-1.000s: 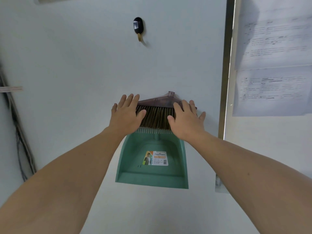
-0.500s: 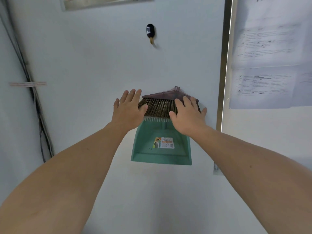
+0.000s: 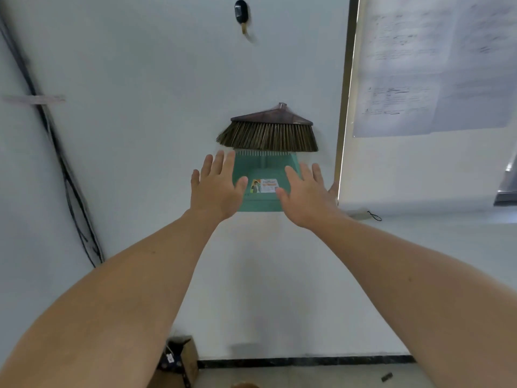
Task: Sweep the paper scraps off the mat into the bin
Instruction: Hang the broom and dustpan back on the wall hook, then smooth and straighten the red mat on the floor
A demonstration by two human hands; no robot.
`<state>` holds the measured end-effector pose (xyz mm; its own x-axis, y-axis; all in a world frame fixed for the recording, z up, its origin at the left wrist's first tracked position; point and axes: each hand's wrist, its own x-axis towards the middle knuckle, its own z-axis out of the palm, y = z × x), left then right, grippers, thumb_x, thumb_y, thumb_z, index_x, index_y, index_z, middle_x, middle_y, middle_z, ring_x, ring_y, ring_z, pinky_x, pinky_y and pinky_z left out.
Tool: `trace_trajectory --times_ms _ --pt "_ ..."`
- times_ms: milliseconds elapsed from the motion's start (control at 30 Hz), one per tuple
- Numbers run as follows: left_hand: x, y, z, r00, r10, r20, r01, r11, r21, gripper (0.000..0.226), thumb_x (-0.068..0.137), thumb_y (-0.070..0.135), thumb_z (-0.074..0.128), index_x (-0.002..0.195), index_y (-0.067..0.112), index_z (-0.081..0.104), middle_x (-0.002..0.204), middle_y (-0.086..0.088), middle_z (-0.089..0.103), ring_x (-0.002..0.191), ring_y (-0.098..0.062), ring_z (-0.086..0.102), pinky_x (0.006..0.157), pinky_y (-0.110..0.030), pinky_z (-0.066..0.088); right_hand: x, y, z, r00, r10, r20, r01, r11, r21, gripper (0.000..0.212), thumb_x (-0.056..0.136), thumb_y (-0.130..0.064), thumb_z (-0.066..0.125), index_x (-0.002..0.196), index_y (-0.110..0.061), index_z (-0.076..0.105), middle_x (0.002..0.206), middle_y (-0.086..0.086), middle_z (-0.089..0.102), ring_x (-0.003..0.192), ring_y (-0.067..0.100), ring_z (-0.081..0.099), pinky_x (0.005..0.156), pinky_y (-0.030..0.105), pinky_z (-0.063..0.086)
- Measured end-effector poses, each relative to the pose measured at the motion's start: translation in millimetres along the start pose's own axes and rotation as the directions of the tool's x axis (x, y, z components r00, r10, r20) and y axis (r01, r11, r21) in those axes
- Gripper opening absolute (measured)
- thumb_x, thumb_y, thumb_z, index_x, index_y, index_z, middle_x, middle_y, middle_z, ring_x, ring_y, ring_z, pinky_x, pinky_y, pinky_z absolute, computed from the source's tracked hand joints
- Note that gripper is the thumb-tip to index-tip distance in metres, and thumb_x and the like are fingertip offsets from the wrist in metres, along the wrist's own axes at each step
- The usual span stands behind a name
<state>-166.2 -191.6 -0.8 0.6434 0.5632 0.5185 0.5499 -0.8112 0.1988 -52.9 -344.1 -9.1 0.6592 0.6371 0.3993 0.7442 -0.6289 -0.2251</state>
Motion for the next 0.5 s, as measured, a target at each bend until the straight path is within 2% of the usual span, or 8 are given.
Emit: trace_trajectory --times_ms 267,400,500 --pt "-78 29 38 0.995 -0.068 0.077 0.07 0.997 -0.014 0.064 0.101 0.045 0.028 0.156 0.025 0.002 0.165 -0.001 0.002 0.151 -0.024 -0.004 0.12 -0.05 0.001 -68 38 34 0.993 0.018 0.12 -0.018 1.0 -0.001 0.06 0.1 -0.051 0.025 0.154 -0.03 0.007 0.163 0.002 -0.005 0.149 0.027 -0.014 0.113 0.067 0.004" --pt "-128 53 74 0.984 -0.137 0.112 0.135 0.99 0.029 0.064 0.101 0.047 0.025 0.156 0.026 0.001 0.165 -0.001 -0.002 0.151 -0.024 -0.009 0.119 -0.05 -0.003 -109 79 61 0.979 -0.008 0.203 0.0 0.999 0.039 0.059 0.101 -0.049 0.025 0.154 -0.031 0.006 0.163 0.001 -0.007 0.148 0.027 -0.015 0.112 0.066 0.003" --pt "-176 80 110 0.964 -0.185 0.191 0.179 0.983 0.052 0.064 0.101 0.048 0.023 0.156 0.028 -0.003 0.165 0.001 -0.006 0.15 -0.023 -0.013 0.119 -0.05 -0.005 -147 122 83 0.963 -0.033 0.269 0.022 0.999 0.046 0.059 0.101 -0.05 0.024 0.154 -0.032 0.005 0.163 0.001 -0.007 0.148 0.028 -0.014 0.112 0.067 0.004"
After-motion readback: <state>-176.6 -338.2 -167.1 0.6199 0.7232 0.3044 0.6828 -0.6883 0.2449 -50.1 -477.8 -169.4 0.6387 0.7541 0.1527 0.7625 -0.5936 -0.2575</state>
